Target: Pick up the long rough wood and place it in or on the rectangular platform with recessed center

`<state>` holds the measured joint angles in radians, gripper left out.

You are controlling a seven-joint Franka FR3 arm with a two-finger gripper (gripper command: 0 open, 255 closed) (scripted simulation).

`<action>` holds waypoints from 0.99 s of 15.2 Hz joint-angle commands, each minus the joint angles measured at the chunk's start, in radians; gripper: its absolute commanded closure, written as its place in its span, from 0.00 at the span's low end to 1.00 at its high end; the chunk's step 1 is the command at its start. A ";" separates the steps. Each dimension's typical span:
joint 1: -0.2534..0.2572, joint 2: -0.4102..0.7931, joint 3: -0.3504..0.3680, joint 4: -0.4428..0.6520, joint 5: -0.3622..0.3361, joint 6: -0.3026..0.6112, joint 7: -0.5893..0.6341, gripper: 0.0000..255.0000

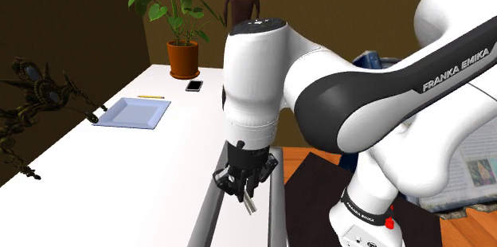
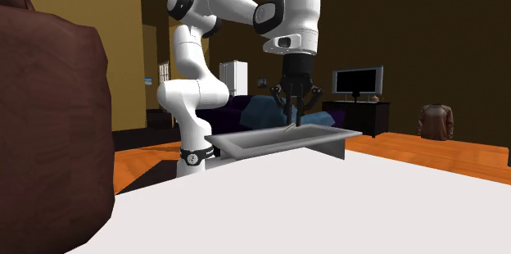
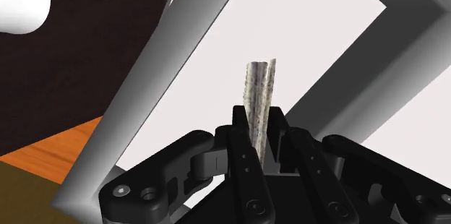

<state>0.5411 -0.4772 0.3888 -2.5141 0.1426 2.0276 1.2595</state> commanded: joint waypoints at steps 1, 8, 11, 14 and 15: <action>-0.001 0.015 0.005 -0.020 -0.001 0.035 0.002 1.00; -0.002 0.029 0.011 -0.040 -0.001 0.069 0.005 1.00; -0.002 0.029 0.011 -0.040 -0.001 0.069 0.005 1.00; -0.002 0.029 0.011 -0.040 -0.001 0.069 0.005 0.00; -0.002 0.029 0.011 -0.040 -0.001 0.069 0.005 0.00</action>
<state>0.5384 -0.4655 0.3962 -2.5447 0.1407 2.0892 1.2634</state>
